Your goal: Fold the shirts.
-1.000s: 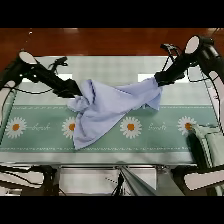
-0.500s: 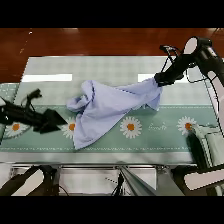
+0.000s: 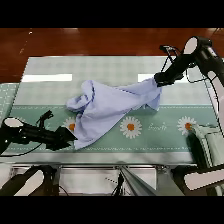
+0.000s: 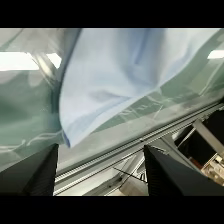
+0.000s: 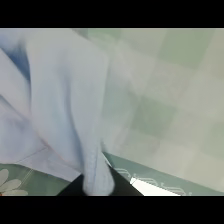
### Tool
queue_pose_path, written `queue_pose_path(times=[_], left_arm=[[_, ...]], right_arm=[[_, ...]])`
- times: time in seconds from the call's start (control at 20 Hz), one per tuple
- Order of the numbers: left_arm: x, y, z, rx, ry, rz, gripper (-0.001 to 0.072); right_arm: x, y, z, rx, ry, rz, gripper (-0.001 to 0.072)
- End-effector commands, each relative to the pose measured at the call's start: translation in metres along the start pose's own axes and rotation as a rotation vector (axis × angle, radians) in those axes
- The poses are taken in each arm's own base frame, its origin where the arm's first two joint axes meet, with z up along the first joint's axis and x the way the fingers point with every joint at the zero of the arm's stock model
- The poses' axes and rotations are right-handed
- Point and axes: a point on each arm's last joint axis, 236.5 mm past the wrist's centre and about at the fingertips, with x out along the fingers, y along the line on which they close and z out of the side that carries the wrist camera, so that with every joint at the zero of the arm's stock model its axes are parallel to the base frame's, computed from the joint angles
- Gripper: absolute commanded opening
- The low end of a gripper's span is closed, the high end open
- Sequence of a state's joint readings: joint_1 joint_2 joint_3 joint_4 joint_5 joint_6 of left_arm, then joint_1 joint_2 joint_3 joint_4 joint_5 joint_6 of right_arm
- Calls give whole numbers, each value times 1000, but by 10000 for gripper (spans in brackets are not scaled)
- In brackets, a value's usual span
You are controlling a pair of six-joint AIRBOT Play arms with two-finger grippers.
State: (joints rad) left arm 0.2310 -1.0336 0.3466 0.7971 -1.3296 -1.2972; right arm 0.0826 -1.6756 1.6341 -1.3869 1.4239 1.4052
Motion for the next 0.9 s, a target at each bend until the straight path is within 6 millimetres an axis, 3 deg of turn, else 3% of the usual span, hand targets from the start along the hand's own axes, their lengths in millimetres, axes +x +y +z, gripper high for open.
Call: queue_pose_path(times=[0.0, 0.2, 0.35, 0.45, 0.5, 0.6, 0.75, 0.85], left_arm=[[27, 12, -3, -8, 64, 46, 602], [59, 2, 21, -46, 21, 17, 580], [59, 18, 20, -24, 27, 91, 300], [59, 19, 23, -62, 16, 93, 273], [59, 20, 25, -70, 6, 97, 224], [58, 22, 29, -75, -14, 106, 48], [57, 20, 30, -48, -15, 107, 25], [48, 3, 27, 21, -12, 72, 24]], right_arm=[[0, 0, 3, 1, -13, -1, 31], [0, 0, 3, 1, -13, -1, 31], [0, 0, 3, 1, -11, 0, 31], [0, 0, 3, 1, -11, 2, 31], [0, 1, 3, 2, -12, 7, 31], [0, 5, 2, 4, -9, 23, 31], [0, 8, 0, 5, 2, 35, 31], [-1, 12, -2, 6, 9, 52, 31]])
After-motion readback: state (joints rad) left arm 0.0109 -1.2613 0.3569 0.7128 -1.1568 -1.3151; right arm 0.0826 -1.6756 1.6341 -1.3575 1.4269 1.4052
